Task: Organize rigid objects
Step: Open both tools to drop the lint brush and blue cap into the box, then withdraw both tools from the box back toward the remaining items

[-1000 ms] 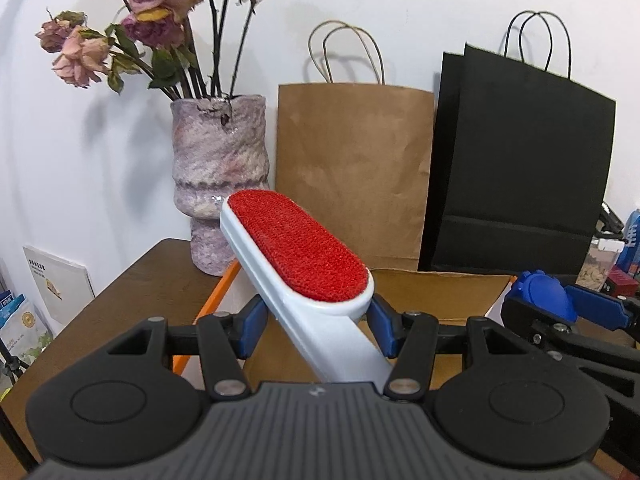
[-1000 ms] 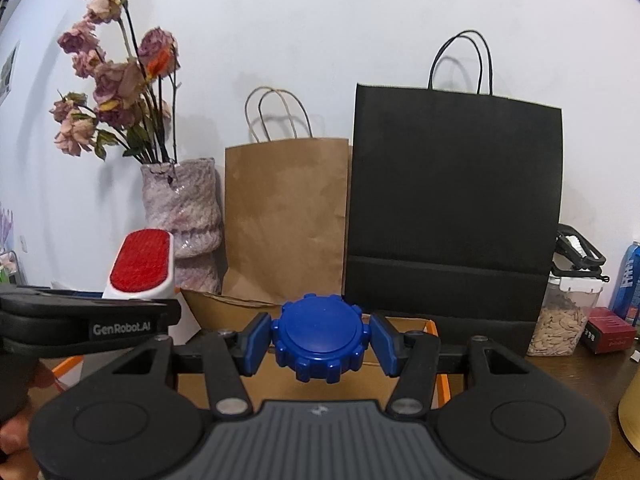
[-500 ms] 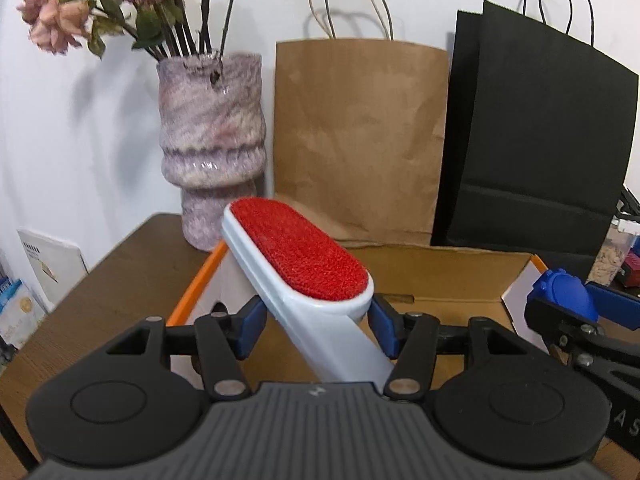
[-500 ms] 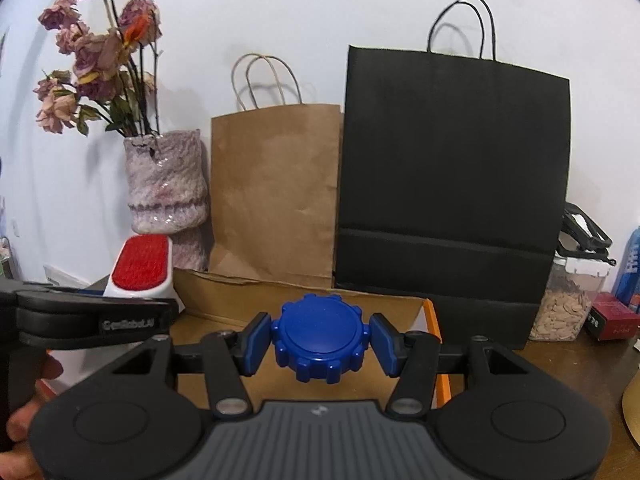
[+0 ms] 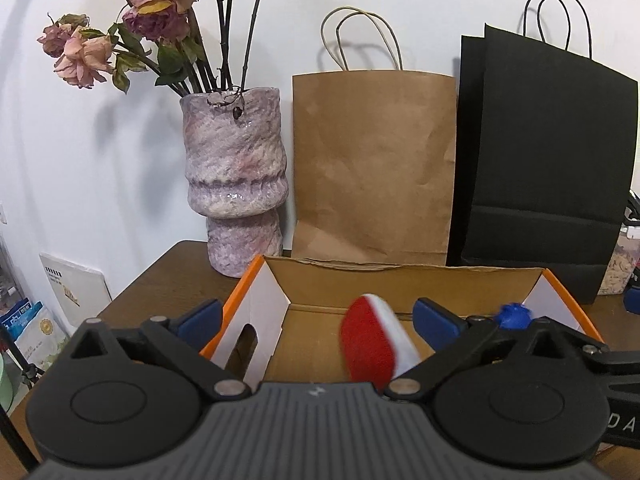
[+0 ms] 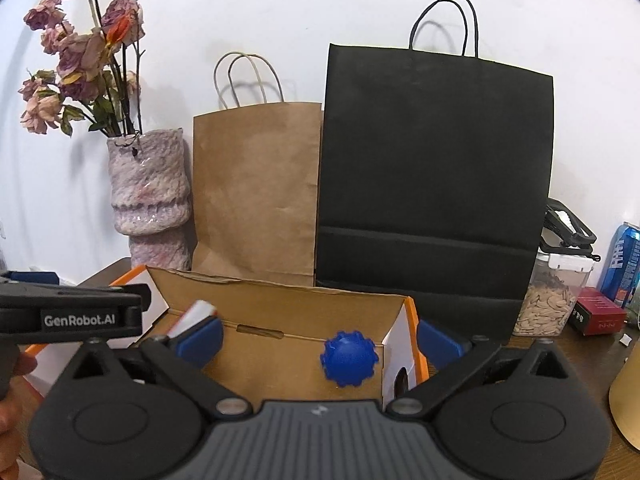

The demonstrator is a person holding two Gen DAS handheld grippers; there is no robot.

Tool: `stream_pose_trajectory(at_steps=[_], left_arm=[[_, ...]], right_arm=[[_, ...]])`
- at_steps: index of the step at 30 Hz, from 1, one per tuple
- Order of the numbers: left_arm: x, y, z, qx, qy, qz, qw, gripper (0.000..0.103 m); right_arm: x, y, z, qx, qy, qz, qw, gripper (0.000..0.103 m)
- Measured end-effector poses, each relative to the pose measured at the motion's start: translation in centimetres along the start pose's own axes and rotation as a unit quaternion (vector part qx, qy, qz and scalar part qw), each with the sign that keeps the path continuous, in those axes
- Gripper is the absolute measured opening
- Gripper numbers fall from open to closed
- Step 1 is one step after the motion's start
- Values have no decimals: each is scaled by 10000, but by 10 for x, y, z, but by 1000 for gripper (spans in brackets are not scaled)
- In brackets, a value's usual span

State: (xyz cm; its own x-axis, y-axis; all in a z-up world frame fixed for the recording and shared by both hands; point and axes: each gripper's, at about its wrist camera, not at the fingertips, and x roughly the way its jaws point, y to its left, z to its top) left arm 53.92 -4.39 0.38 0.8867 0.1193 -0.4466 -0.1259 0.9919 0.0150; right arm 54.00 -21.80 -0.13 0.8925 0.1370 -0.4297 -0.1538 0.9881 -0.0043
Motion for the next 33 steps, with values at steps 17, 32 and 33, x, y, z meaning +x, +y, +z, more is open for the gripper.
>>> stream_pose_trajectory(at_steps=[17, 32, 33], left_arm=[[-17, 7, -5, -86, -53, 65, 9999, 103], [-53, 22, -22, -182, -42, 36, 9998, 103], [-57, 23, -24, -189, -45, 29, 9998, 103]], right_arm=[[-16, -1, -2, 50, -25, -28, 10000, 103], [-54, -3, -16, 58, -98, -30, 9999, 103], [-57, -3, -17, 56, -108, -30, 9999, 103]])
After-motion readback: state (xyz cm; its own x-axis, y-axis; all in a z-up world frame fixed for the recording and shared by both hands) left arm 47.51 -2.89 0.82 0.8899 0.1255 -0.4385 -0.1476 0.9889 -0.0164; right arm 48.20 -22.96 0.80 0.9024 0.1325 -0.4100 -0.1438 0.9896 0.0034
